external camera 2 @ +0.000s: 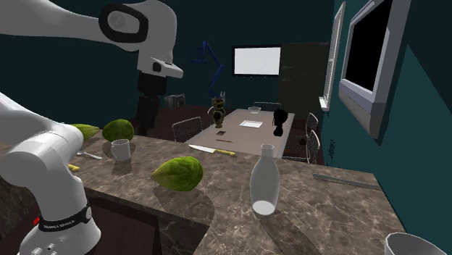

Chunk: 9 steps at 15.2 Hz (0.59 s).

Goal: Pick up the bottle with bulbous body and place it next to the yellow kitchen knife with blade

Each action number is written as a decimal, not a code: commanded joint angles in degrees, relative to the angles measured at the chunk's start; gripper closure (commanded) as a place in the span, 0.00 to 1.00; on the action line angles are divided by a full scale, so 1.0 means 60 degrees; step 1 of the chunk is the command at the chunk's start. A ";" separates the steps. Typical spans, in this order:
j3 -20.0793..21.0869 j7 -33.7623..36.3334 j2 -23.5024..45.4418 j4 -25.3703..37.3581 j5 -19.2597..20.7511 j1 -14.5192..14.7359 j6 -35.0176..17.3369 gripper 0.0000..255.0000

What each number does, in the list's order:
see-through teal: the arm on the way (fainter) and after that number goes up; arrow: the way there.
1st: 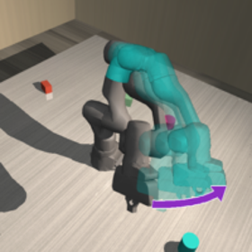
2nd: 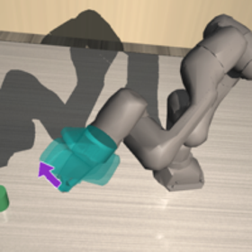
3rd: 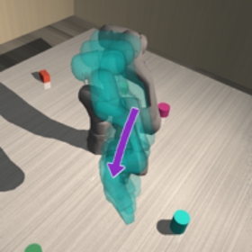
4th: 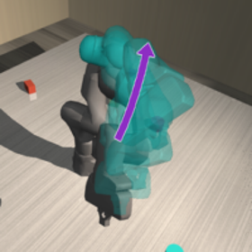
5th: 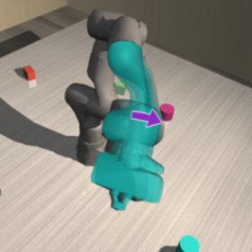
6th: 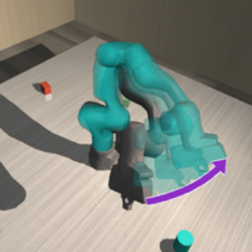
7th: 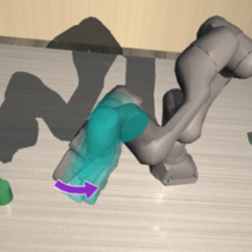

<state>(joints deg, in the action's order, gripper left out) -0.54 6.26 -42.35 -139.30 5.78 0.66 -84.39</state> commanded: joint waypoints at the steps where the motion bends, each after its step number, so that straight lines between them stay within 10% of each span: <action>1: 0.0000 0.0000 0.0000 0.0000 0.0000 0.0000 0.0000 0.00; 9: -0.0228 -0.0150 0.2827 0.1443 -0.0079 0.0028 -0.1772 0.00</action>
<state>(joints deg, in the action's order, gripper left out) -1.87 5.39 -27.55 -132.22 5.50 0.73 -94.11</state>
